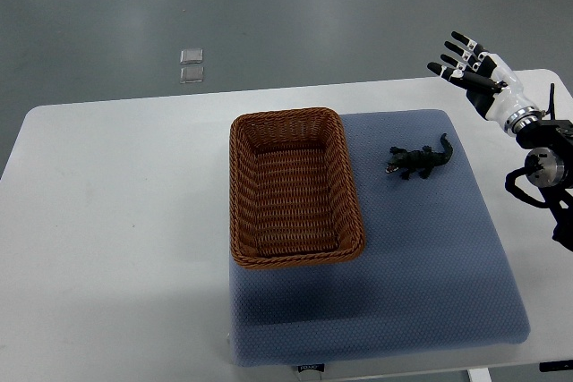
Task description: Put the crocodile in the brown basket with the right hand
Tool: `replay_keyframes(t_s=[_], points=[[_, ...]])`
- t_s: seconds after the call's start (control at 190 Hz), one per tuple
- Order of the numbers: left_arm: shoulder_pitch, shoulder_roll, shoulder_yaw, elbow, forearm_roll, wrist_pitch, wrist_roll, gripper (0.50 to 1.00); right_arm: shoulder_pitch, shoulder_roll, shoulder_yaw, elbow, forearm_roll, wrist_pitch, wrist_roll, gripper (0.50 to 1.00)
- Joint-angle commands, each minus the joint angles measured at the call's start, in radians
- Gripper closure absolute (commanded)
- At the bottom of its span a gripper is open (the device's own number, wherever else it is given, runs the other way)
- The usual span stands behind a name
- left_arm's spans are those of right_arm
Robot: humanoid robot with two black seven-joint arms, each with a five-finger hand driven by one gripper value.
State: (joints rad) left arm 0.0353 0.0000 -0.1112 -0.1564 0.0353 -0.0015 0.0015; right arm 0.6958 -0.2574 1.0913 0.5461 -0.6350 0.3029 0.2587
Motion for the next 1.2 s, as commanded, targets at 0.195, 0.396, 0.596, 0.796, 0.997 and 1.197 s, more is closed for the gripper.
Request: replay_keyframes(t_s=[0.195,0.396,0.596,0.796,0.997,1.197], points=[[0.0,0.0,-0.001,0.0,0.0,0.0,0.0,0.5,0.054,-0.091,-0.162,0.057,-0.026,0.018,0.013,0.572],[0.0,0.0,-0.001,0.0,0.0,0.0,0.0,0.5,0.131,-0.22,-0.429,0.152,-0.13,0.018,0.102,0.572],[0.0,0.0,-0.001,0.0,0.0,0.0,0.0,0.5,0.172,-0.272,-0.553,0.222,-0.387,0.004,0.165,0.574],[0.0,0.0,-0.001,0.0,0.0,0.0,0.0,0.5,0.168,-0.275,-0.587,0.265,-0.716,-0.051,0.206,0.576],[0.0,0.0,0.001,0.0,0.0,0.0,0.0,0.5,0.205,-0.304,-0.784,0.285,-0.835,-0.194,0.22,0.576],[0.0,0.0,0.001,0.0,0.0,0.0,0.0,0.5,0.246,-0.31,-0.953,0.29,-0.842,-0.292,0.217,0.579]])
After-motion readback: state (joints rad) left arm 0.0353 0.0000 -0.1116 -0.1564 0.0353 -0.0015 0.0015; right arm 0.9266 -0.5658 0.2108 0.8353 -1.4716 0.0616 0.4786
